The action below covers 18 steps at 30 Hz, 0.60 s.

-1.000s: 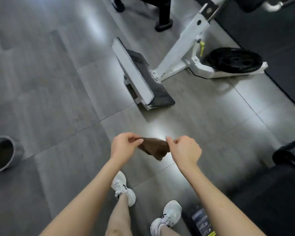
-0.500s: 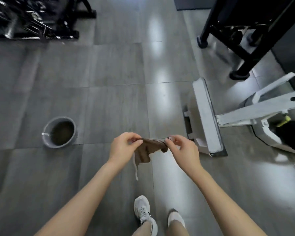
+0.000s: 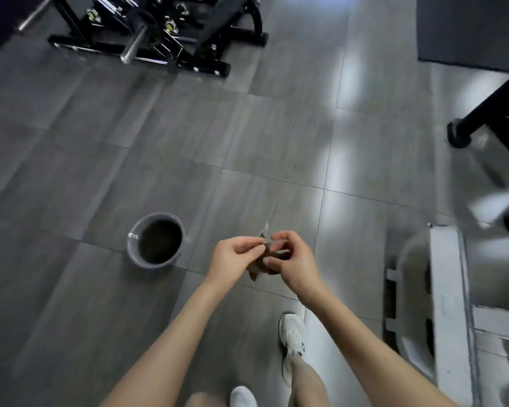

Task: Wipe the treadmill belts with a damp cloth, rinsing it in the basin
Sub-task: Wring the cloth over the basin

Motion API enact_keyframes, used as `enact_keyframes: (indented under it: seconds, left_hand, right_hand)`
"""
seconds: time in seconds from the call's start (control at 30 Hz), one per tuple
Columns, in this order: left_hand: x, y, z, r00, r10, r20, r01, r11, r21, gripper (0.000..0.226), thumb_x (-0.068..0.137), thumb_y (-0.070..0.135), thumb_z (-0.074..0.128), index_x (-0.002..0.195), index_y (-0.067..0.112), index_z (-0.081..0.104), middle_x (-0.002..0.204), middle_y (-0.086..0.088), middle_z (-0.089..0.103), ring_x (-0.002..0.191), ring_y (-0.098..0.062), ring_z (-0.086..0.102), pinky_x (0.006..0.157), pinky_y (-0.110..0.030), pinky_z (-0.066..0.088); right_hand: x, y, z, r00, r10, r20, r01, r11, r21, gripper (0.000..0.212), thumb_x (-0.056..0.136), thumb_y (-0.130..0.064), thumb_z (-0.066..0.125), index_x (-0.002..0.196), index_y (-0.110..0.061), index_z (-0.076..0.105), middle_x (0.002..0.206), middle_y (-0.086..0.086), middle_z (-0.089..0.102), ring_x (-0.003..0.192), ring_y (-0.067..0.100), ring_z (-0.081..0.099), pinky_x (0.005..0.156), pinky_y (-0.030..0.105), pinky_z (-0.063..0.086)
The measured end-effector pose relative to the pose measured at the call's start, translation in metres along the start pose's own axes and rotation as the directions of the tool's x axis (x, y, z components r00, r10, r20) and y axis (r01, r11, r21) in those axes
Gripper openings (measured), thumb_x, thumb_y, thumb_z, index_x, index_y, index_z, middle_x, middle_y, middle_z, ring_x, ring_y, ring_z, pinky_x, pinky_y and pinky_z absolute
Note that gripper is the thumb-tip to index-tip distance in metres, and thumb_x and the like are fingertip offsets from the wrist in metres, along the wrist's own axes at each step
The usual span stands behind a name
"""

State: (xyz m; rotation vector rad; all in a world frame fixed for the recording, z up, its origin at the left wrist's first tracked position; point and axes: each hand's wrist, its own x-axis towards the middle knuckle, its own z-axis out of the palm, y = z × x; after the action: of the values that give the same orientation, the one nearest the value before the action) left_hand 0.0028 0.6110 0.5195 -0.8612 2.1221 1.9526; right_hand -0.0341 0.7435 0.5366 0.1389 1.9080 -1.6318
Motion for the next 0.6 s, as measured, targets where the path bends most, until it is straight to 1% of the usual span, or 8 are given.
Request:
enact_keyframes:
  seconds: [0.07,0.13,0.2,0.27,0.33,0.4,0.5,0.6]
  left_hand:
    - [0.025,-0.009,-0.04,0.996,-0.055,0.068,0.061,0.994,-0.092,0.045,0.08,-0.013,0.064,0.116,0.013,0.062,0.099,0.003,0.069,0.089,0.002,0.066,0.074,-0.01,0.048]
    - [0.049,-0.034,-0.08,0.991,-0.083,0.109,0.078,0.996,0.051,0.068,0.074,-0.016,0.065,0.124,0.029,0.053,0.116,0.006,0.063,0.111,-0.001,0.059,0.084,-0.009,0.044]
    - [0.075,-0.066,-0.115,0.988,-0.091,0.128,0.05,0.954,0.297,0.083,0.068,0.001,0.076,0.132,0.041,0.042,0.136,0.007,0.051,0.13,-0.009,0.043,0.103,-0.02,0.038]
    - [0.104,-0.095,-0.143,0.984,-0.084,0.159,0.009,0.908,0.42,0.094,0.062,0.024,0.082,0.142,0.038,0.035,0.145,0.007,0.042,0.137,-0.015,0.033,0.113,-0.037,0.031]
    - [0.136,-0.119,-0.168,0.984,-0.107,0.144,0.037,0.907,0.419,0.085,0.062,0.036,0.079,0.139,0.032,0.043,0.14,0.008,0.048,0.133,-0.014,0.039,0.111,-0.038,0.033]
    - [0.166,-0.143,-0.194,0.974,-0.169,0.152,0.095,0.909,0.405,0.062,0.069,0.034,0.077,0.128,0.028,0.056,0.127,0.007,0.058,0.121,-0.012,0.051,0.104,-0.033,0.04]
    - [0.212,-0.181,-0.231,0.937,-0.229,0.264,0.126,0.926,0.357,0.019,0.078,0.028,0.069,0.095,0.034,0.065,0.095,0.005,0.07,0.09,-0.014,0.065,0.088,-0.041,0.052]
    - [0.251,-0.221,-0.259,0.906,-0.294,0.305,0.201,0.932,0.301,0.014,0.089,0.01,0.06,0.088,0.024,0.062,0.079,0.0,0.067,0.069,-0.015,0.059,0.071,-0.037,0.05]
  right_hand:
    - [0.034,-0.005,0.023,0.999,0.034,0.005,-0.033,0.999,-0.014,0.043,0.075,0.02,0.058,0.087,-0.021,0.058,0.083,0.004,0.053,0.077,0.02,0.057,0.065,0.028,0.055]
    - [0.065,-0.007,0.051,0.997,0.079,0.016,-0.079,0.997,-0.003,0.042,0.076,0.023,0.053,0.088,-0.016,0.061,0.085,0.007,0.053,0.075,0.017,0.055,0.057,0.017,0.05]
    - [0.095,-0.002,0.087,0.988,0.148,0.043,-0.15,0.986,0.068,0.04,0.075,0.024,0.05,0.092,-0.01,0.061,0.088,0.009,0.052,0.076,0.019,0.055,0.053,0.017,0.048]
    - [0.124,0.007,0.126,0.975,0.212,0.071,-0.221,0.964,0.149,0.04,0.073,0.023,0.053,0.092,-0.012,0.062,0.086,0.008,0.053,0.079,0.022,0.056,0.062,0.025,0.05]
    - [0.154,0.018,0.161,0.959,0.277,0.065,-0.285,0.927,0.245,0.04,0.07,0.018,0.057,0.094,-0.013,0.063,0.088,0.01,0.058,0.081,0.026,0.059,0.07,0.034,0.05]
    - [0.177,0.031,0.187,0.938,0.346,0.028,-0.335,0.879,0.34,0.04,0.076,0.02,0.051,0.098,-0.011,0.061,0.086,0.01,0.064,0.077,0.023,0.064,0.073,0.035,0.054]
    - [0.21,0.063,0.224,0.906,0.421,-0.047,-0.351,0.809,0.471,0.041,0.078,0.021,0.046,0.102,-0.01,0.06,0.082,0.009,0.068,0.075,0.022,0.066,0.083,0.041,0.051]
    - [0.234,0.106,0.262,0.867,0.481,-0.133,-0.349,0.774,0.528,0.039,0.08,0.02,0.046,0.1,-0.011,0.059,0.079,0.005,0.07,0.072,0.02,0.066,0.075,0.036,0.053]
